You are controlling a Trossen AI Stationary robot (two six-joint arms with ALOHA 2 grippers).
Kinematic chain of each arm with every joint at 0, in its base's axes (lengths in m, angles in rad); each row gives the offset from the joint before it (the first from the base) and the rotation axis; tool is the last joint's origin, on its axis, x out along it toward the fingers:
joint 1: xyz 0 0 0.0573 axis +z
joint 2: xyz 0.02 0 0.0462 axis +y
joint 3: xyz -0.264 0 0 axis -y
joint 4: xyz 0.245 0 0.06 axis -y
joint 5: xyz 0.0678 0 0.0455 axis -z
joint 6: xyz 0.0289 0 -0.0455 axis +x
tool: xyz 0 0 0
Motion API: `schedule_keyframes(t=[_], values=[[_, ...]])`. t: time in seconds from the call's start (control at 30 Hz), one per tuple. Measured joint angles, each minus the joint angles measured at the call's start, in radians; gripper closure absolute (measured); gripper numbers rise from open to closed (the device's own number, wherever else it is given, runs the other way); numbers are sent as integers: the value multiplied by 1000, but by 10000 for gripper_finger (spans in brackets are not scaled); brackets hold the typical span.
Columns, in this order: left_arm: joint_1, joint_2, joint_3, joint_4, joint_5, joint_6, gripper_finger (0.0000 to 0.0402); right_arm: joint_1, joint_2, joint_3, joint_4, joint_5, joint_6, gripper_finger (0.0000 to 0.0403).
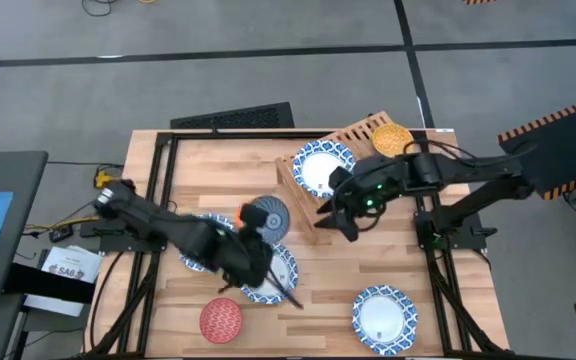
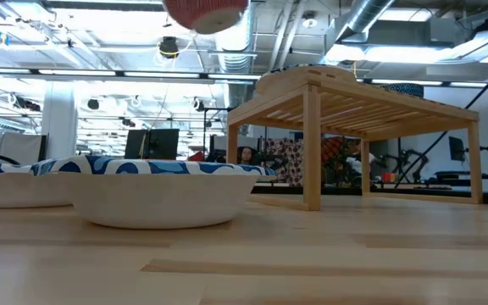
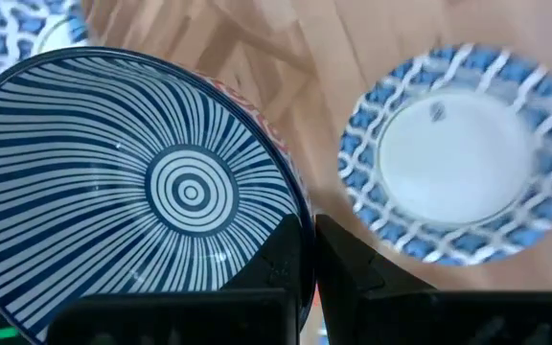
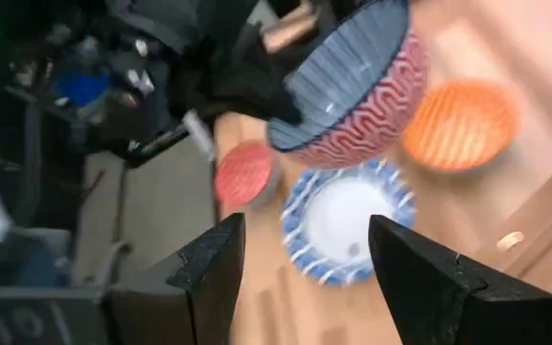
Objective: Place and stack bowls onto a shelf
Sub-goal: Stack the blue pattern bowl on top of the yellow pattern bowl on the shelf
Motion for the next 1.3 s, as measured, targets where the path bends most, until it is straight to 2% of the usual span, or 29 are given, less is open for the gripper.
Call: schedule_keyframes(t=[0.13, 0.37, 0.6, 0.73, 0.87, 1.07, 1.3], values=[[-36, 81, 0, -6, -2, 76, 401, 4, 32, 2, -17, -19, 137, 154], [-51, 129, 0, 27, 195, 223, 401, 56, 113, 2, -115, -10, 358, 154], [-51, 129, 0, 106, 337, 328, 401, 162, 204, 2, -143, 31, 590, 154], [-51, 129, 0, 170, 354, 379, 401, 197, 243, 2, -144, 55, 664, 154], [-51, 130, 0, 174, 407, 391, 401, 201, 260, 2, -133, 57, 686, 154], [-51, 137, 0, 185, 402, 431, 401, 194, 261, 2, -107, 55, 663, 154], [-51, 137, 0, 232, 377, 525, 401, 170, 261, 2, -68, -47, 599, 154]])
